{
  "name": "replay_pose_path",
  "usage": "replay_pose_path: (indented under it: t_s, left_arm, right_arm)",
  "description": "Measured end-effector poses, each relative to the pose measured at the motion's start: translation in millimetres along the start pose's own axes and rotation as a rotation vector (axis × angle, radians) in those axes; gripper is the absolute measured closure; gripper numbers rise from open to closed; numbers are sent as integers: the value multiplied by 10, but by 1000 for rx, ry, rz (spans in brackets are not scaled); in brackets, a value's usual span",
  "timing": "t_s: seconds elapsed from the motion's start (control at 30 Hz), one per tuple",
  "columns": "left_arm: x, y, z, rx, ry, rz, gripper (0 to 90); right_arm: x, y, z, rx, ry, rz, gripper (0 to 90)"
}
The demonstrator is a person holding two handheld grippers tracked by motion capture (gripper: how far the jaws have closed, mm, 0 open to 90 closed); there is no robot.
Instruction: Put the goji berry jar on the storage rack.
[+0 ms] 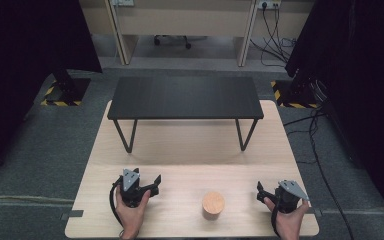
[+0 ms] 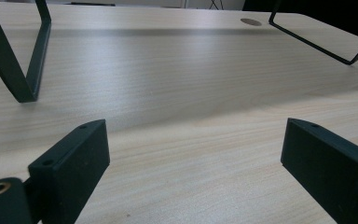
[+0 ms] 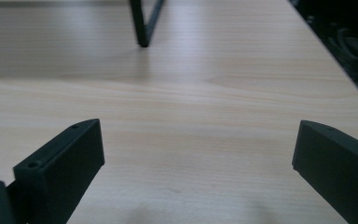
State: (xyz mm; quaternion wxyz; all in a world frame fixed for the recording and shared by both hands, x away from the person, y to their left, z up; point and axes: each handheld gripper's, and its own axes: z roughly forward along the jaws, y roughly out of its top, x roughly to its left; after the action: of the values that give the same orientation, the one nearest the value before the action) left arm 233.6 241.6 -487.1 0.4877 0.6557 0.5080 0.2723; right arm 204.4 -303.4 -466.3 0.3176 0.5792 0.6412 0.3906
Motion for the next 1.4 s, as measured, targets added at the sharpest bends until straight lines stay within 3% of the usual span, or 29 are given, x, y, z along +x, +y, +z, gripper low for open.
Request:
replay_pose_path:
  t_s: [0.07,0.17,0.2,0.23,0.33,0.43,0.5,0.53,0.6,0.63,0.77,0.9,1.13,1.4]
  left_arm:
    - [5,-1,-1,0,-1,-2,70]
    - [15,-2,-1,-1,-5,-4,70]
    - [15,-2,-1,-1,-5,-4,70]
    - [16,-1,-1,-1,-6,-6,70]
    - [18,-3,-1,-2,-8,-3,70]
    - [17,0,0,-1,-9,-1,70]
    - [18,1,1,0,-10,0,70]
    - [20,1,3,-1,-10,0,70]
    - [23,2,5,-1,-10,-2,70]
    - [28,-2,6,-4,-11,-3,70]
    - [30,-2,8,-5,-10,0,70]
    - [25,1,7,-3,-10,7,70]
    - [20,-1,7,-4,-8,11,70]
    - [17,-1,7,-4,-8,14,70]
  right_arm:
    - [-131,-14,-4,-8,86,-34,22]
    - [-386,11,25,1,256,-121,23]
    - [-386,11,25,1,256,-121,23]
    - [-599,6,61,-14,416,-200,24]
    - [-743,-9,94,-39,551,-280,23]
    - [-812,-9,134,-57,644,-341,29]
    - [-817,-1,143,-57,664,-359,31]
    - [-798,24,157,-50,680,-391,45]
    - [-791,30,166,-48,691,-393,45]
    - [-775,47,196,-42,727,-400,39]
    - [-694,98,256,-25,791,-445,24]
    - [-626,130,306,-20,830,-472,25]
    - [-553,150,352,-16,860,-483,25]
    - [-351,214,439,-2,899,-525,25]
